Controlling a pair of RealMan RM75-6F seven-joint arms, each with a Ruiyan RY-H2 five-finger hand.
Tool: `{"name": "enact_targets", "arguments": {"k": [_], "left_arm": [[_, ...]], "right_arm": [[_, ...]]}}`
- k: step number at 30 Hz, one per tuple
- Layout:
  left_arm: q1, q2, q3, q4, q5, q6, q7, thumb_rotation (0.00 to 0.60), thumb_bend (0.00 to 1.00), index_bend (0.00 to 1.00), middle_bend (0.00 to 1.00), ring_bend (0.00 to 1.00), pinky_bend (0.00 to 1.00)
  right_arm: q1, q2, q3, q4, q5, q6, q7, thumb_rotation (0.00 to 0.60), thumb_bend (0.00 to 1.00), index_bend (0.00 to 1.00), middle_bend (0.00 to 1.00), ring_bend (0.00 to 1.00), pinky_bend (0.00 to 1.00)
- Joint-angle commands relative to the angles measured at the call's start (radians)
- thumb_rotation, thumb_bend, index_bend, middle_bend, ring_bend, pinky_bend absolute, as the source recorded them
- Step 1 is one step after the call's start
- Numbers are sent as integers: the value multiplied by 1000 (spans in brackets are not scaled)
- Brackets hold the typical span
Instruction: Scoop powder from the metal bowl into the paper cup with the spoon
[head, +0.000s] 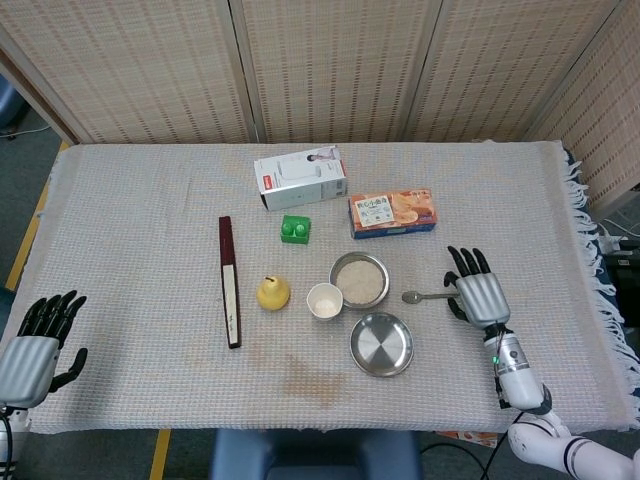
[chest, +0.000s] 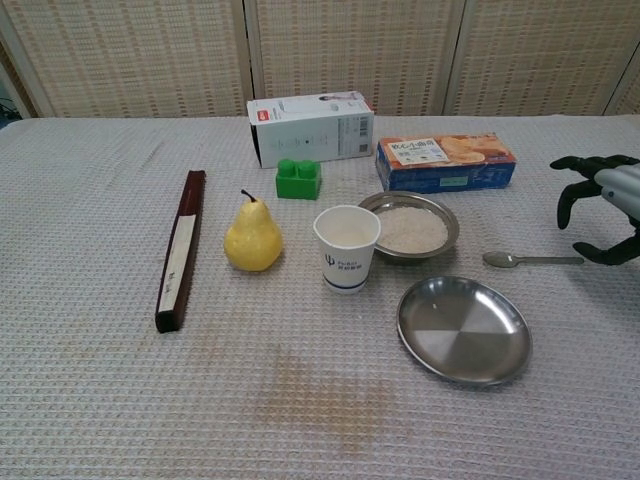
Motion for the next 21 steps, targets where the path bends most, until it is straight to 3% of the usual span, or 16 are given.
{"name": "enact_targets", "arguments": {"k": [1,21], "left_arm": [[-1,3,-1,3,-1,0,-10,600,441,0,0,0,55],[-7,4,10,11,15,-6,-20,600,450,0,0,0,48]], "right_arm": [[23,-36,-3,40,18,-34,11,600,304,452,0,0,0],[66,-87,-10,111,55,-84,29,600,309,512,0,0,0]]}}
